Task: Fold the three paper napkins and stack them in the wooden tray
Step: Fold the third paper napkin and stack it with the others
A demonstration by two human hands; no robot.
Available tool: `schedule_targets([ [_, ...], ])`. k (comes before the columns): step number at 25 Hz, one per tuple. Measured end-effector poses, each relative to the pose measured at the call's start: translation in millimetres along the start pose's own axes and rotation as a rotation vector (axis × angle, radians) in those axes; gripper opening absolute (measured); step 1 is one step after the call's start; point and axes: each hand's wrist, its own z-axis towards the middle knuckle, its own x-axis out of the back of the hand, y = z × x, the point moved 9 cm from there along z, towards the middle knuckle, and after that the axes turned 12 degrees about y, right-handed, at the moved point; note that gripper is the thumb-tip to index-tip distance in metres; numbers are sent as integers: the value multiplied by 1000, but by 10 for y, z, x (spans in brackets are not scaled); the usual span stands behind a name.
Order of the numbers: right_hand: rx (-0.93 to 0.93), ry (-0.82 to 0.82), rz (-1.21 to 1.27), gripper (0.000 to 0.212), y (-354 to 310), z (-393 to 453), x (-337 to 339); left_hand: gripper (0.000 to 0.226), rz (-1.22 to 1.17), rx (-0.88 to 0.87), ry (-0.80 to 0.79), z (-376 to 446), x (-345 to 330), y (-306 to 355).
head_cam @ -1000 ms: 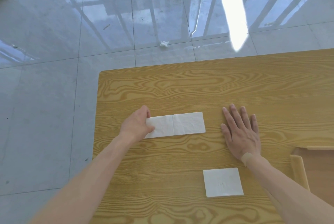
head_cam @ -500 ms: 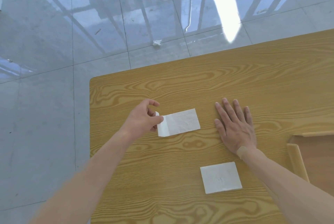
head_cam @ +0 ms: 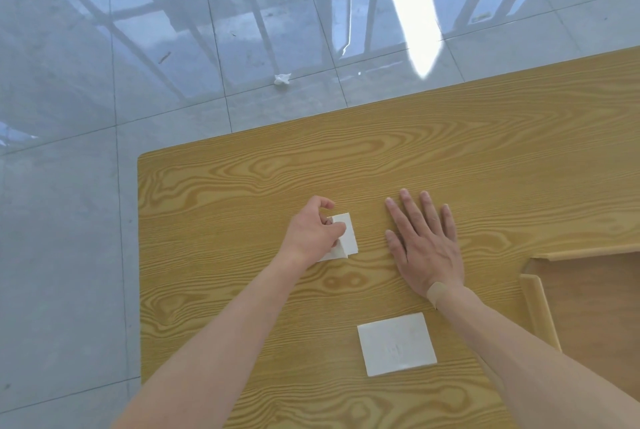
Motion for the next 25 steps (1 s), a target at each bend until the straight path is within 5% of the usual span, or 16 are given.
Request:
schedule_targets([
  [5,-2,-4,9,55,16,-1,-17,25,-128,-21,-22,-38,-1,41],
  [7,2,-5,11,55,6,-2,-13,17,-128,-61,95,-39,214,-11],
  [11,-41,29,85,56,-10,21,67,26,378,-273,355,-100,646,-208],
  [14,-52,69,241,60,-284,204,202,44,503,-311,344,-164,624,-289],
  [18,265,-75,161,72,-934,299,154,46,611,-336,378,-202,539,-221],
  [25,261,-120,188,52,-980,458,163,35,514,-172,302,-90,532,-194],
])
